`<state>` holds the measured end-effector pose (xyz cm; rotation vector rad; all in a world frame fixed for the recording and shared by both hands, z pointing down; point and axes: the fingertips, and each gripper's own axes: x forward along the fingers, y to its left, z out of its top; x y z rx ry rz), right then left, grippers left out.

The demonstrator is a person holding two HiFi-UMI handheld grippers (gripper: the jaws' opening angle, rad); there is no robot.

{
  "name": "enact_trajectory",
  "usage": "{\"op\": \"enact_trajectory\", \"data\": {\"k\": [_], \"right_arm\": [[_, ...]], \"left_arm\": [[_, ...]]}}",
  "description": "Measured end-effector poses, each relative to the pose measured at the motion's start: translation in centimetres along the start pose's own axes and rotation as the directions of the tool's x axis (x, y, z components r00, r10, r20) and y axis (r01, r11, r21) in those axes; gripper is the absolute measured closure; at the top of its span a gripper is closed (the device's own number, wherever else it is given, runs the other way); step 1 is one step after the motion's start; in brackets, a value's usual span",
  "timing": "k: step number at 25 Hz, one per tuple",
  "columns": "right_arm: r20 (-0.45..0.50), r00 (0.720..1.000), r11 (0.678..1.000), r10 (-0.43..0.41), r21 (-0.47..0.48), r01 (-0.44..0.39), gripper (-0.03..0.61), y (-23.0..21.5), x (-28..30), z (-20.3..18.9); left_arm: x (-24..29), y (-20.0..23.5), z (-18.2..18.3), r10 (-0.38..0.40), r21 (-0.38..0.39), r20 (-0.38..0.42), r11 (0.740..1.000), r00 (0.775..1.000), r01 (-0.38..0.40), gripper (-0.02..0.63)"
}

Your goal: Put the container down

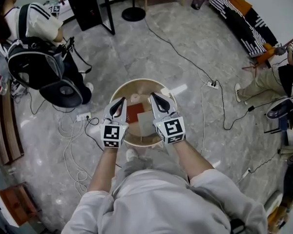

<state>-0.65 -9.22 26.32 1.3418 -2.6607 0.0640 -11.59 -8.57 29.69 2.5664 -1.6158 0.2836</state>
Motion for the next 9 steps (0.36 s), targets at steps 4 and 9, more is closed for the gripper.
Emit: {"op": "enact_trajectory", "data": {"k": [4,9], "right_arm": [[-0.004,1.0,1.0,0.003,-0.003,-0.003,0.577,-0.8,-0.4,-0.2],[-0.002,1.0,1.0,0.007,-0.009,-0.007,0.577,-1.5,-0.8,0.0]], "left_arm": [[0.2,-0.1,0.5,0.01,0.008,0.002,1.0,1.0,-0.01,0.609],[0.5,-0.6,1.0,0.017,0.025,0.0,1.0,1.0,-0.017,0.609]]}}
